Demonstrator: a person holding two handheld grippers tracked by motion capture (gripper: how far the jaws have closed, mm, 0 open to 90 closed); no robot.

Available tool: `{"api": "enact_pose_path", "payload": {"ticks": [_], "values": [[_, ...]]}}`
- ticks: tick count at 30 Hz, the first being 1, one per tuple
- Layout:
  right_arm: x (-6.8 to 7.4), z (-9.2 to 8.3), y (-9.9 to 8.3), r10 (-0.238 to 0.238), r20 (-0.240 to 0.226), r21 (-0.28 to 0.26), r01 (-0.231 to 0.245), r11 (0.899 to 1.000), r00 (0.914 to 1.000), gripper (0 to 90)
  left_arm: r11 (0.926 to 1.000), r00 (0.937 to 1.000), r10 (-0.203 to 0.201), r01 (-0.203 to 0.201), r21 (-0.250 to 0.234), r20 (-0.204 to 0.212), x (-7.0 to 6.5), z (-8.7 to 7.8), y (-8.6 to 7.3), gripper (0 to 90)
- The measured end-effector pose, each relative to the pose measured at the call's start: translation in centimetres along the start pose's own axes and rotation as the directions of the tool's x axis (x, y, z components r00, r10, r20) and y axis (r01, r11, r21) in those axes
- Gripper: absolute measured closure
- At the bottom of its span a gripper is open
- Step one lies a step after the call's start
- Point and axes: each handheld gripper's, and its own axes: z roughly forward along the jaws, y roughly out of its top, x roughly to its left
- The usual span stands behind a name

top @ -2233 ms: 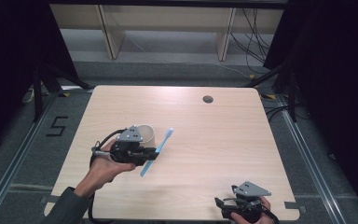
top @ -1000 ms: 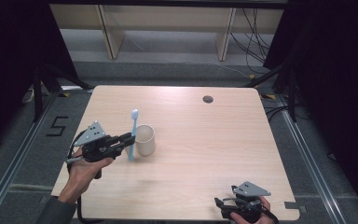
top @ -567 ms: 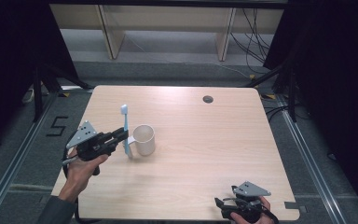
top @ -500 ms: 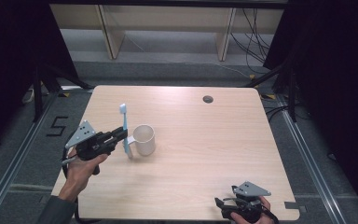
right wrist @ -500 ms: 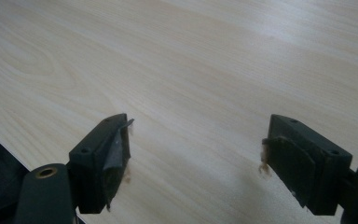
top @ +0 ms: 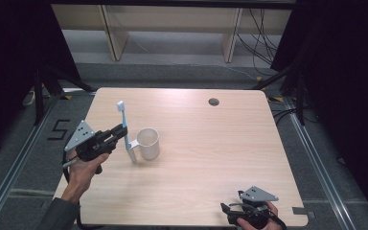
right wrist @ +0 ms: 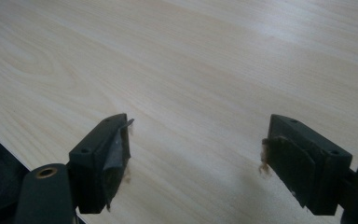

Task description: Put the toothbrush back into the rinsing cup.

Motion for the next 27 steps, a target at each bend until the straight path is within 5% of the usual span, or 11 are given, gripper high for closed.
{"api": "enact_pose_path", "payload": {"ticks": [27], "values": [[0.0,0.0,0.0,-0.002,0.000,0.001,0.002,1.000,1.0000,22.6,0.9995,0.9993,0.017,-0.018,-0.025,-0.033,0.5,0.9,-1.8,78.4]]}}
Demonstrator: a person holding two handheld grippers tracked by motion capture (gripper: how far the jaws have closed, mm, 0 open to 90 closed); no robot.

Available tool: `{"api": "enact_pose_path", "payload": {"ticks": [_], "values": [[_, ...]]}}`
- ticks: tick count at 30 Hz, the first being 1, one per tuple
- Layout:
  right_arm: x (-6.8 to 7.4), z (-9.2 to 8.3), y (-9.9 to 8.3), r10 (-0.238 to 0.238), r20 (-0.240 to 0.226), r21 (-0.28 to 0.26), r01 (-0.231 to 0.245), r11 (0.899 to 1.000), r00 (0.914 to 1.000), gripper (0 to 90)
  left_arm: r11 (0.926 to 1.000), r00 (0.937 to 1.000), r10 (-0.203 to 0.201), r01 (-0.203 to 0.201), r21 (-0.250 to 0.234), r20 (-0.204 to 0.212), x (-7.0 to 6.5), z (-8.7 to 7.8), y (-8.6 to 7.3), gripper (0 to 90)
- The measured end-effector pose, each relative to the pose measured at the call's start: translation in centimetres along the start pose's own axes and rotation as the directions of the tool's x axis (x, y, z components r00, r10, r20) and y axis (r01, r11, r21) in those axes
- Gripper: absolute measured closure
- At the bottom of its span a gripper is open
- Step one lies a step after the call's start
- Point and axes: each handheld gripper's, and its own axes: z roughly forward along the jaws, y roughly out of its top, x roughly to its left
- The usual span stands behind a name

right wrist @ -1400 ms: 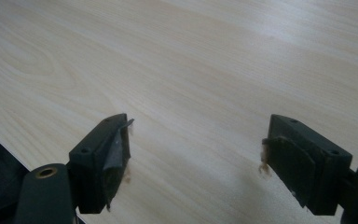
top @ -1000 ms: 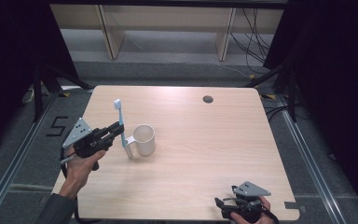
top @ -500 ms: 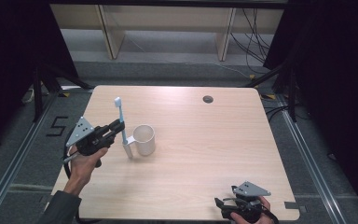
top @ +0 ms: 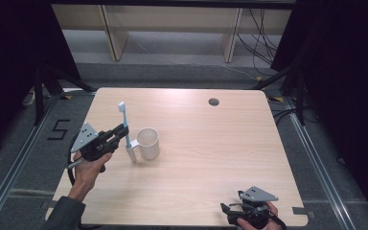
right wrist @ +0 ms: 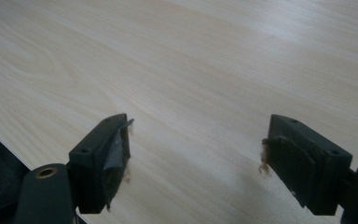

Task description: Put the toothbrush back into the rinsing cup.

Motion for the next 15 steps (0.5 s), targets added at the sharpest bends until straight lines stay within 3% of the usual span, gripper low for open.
{"api": "enact_pose_path", "payload": {"ticks": [11,15], "values": [[0.0,0.0,0.0,-0.002,-0.001,0.000,0.002,1.000,1.0000,22.7,0.9997,1.0000,-0.001,0.001,-0.026,-0.006,0.1,0.0,-1.0,78.4],[0.0,0.0,0.0,0.002,0.002,-0.001,-0.002,1.000,1.0000,22.7,0.9999,0.9999,0.000,-0.001,-0.015,-0.012,0.1,0.1,-1.5,78.4]]}}
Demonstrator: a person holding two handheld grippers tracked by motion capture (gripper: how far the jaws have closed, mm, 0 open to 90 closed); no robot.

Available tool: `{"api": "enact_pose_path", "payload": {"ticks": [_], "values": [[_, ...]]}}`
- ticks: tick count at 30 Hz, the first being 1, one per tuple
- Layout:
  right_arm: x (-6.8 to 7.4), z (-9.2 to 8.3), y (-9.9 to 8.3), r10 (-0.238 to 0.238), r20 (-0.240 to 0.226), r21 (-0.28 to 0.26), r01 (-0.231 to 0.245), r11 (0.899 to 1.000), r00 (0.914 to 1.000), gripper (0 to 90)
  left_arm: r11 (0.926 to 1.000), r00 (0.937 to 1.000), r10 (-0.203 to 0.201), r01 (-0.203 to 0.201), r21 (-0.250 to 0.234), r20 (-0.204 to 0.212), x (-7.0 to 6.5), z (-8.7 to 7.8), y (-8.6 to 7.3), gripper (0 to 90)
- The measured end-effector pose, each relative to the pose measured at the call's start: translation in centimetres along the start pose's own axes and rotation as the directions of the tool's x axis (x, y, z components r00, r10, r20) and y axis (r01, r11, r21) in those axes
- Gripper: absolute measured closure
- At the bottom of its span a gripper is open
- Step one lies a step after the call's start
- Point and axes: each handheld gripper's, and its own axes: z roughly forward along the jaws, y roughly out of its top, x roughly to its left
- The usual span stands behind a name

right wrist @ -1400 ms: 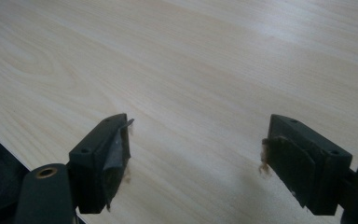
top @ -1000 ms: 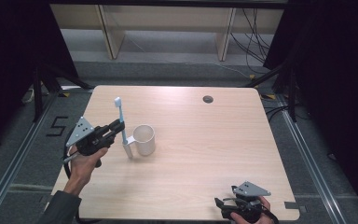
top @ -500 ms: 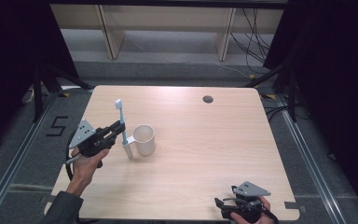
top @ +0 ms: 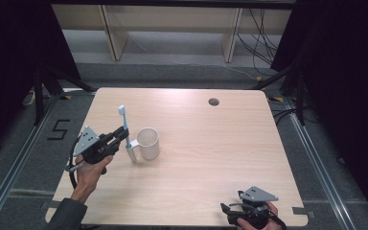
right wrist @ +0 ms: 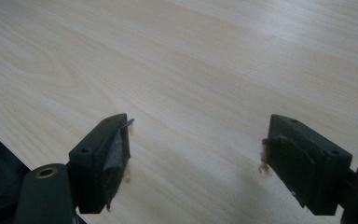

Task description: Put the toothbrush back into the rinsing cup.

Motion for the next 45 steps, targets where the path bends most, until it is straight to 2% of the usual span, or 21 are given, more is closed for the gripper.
{"api": "enact_pose_path", "payload": {"ticks": [6,13,20,31,32,33,38,39,41,42,45], "values": [[0.0,0.0,0.0,-0.002,0.000,0.002,0.002,1.000,1.0000,22.6,0.9999,0.9999,-0.011,0.011,0.001,0.002,0.1,0.1,-0.6,78.3],[0.0,0.0,0.0,-0.004,-0.002,0.000,0.004,1.000,1.0000,22.7,1.0000,1.0000,-0.003,0.003,-0.002,0.001,-0.1,0.2,-1.2,78.3],[0.0,0.0,0.0,0.002,-0.006,0.001,-0.002,1.000,1.0000,22.7,0.9998,0.9999,-0.011,0.011,0.014,0.002,-0.1,0.3,-2.0,78.3],[0.0,0.0,0.0,0.001,-0.005,0.000,-0.001,1.000,1.0000,22.7,0.9998,1.0000,-0.007,0.007,0.021,0.005,-0.2,0.3,-2.4,78.2],[0.0,0.0,0.0,0.002,-0.005,0.001,-0.002,1.000,1.0000,22.7,0.9999,0.9998,-0.010,0.010,0.003,0.014,-0.1,0.4,-2.5,78.2],[0.0,0.0,0.0,-0.001,-0.006,0.001,0.001,1.000,1.0000,22.7,0.9997,1.0000,-0.007,0.007,0.023,0.004,-0.2,0.3,-2.5,78.2],[0.0,0.0,0.0,0.000,-0.006,0.001,0.000,1.000,1.0000,22.7,0.9997,0.9999,-0.010,0.010,0.023,0.005,-0.1,0.3,-2.7,78.1],[-0.1,0.1,0.0,-0.012,-0.008,-0.007,0.012,1.000,0.9999,22.7,0.9997,0.9999,-0.010,0.009,0.022,0.005,-0.1,0.3,-2.8,78.1],[0.0,0.0,0.0,-0.001,-0.005,0.001,0.001,1.000,1.0000,22.7,0.9997,0.9999,-0.010,0.010,0.023,0.006,-0.1,0.2,-2.8,78.1],[0.0,0.0,0.0,-0.001,-0.001,0.001,0.001,1.000,1.0000,22.7,0.9999,0.9998,-0.013,0.013,0.004,0.013,-0.1,0.4,-3.0,78.2],[0.0,0.0,0.0,-0.001,-0.002,0.000,0.001,1.000,1.0000,22.7,0.9998,0.9999,-0.013,0.013,0.017,-0.001,-0.1,0.1,-3.1,78.1]]}}
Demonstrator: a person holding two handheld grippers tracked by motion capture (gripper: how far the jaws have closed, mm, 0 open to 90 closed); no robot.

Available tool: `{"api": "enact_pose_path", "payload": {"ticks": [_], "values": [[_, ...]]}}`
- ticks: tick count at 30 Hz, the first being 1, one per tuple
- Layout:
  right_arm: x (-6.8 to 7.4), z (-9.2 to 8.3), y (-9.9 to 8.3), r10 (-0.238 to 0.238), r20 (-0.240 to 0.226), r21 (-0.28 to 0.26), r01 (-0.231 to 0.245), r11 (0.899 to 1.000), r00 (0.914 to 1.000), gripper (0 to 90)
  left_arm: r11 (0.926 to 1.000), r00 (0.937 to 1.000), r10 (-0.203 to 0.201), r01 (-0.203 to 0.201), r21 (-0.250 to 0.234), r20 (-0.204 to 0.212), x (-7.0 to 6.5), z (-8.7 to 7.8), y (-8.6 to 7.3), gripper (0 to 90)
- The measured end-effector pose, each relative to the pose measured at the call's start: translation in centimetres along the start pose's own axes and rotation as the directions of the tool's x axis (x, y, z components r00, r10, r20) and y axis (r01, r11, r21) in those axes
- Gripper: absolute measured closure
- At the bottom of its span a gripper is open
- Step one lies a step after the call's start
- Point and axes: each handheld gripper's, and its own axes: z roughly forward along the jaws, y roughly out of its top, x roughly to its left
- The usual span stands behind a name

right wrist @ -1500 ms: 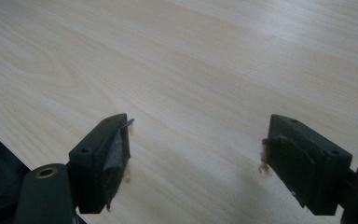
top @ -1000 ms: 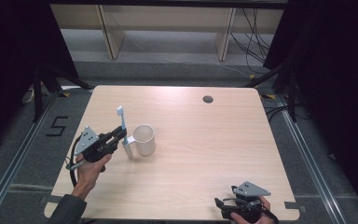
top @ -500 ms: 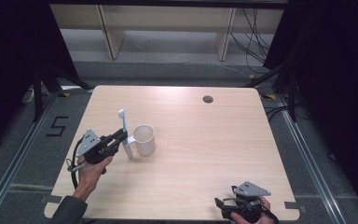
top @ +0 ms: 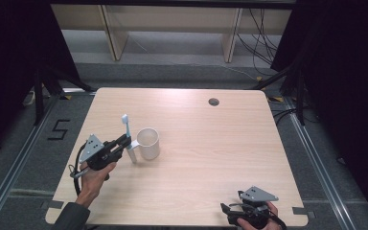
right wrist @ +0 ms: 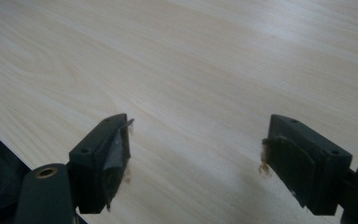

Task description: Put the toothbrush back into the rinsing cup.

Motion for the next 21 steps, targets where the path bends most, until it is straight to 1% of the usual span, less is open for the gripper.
{"api": "enact_pose_path", "payload": {"ticks": [5,6,7,9,12,15,16,17,18,21], "values": [[0.0,0.0,0.0,-0.002,0.001,0.002,0.002,1.000,1.0000,22.7,0.9999,1.0000,0.000,0.000,-0.014,-0.003,0.0,-0.2,-0.3,78.1],[0.0,0.0,0.0,-0.006,-0.002,0.002,0.006,1.000,1.0000,22.7,0.9998,1.0000,-0.001,0.001,-0.020,-0.002,0.0,-0.2,-0.3,78.1],[0.0,0.0,0.0,-0.006,-0.002,0.002,0.006,1.000,1.0000,22.7,0.9993,0.9999,-0.005,0.005,-0.038,0.010,0.1,0.0,-0.4,78.1],[0.0,0.0,0.0,-0.001,0.000,0.001,0.001,1.000,1.0000,22.7,0.9998,1.0000,-0.002,0.002,-0.019,-0.002,0.0,-0.2,-0.4,78.1],[0.0,0.0,0.0,-0.001,0.001,0.002,0.001,1.000,1.0000,22.7,0.9998,1.0000,0.000,0.000,-0.020,-0.003,0.0,-0.3,-0.6,78.1],[0.0,0.0,0.0,-0.002,-0.002,0.001,0.002,1.000,1.0000,22.7,0.9997,1.0000,-0.010,0.010,-0.023,-0.003,0.0,-0.3,-0.9,78.1],[0.0,0.0,0.0,-0.004,-0.004,0.000,0.004,1.000,1.0000,22.7,0.9993,0.9999,-0.012,0.012,-0.036,0.003,0.0,-0.3,-1.0,78.0],[0.0,0.0,0.0,-0.005,-0.004,0.000,0.005,1.000,1.0000,22.7,0.9998,1.0000,-0.006,0.006,-0.018,-0.004,0.1,-0.4,-1.0,78.1],[0.0,0.0,0.0,-0.004,-0.004,0.001,0.004,1.000,1.0000,22.7,0.9997,0.9999,-0.012,0.012,-0.023,-0.001,0.1,-0.4,-1.1,78.0],[0.0,0.0,0.0,-0.005,-0.004,0.000,0.005,1.000,1.0000,22.7,0.9997,0.9999,-0.010,0.010,-0.020,0.000,0.1,-0.4,-1.2,78.0]]}}
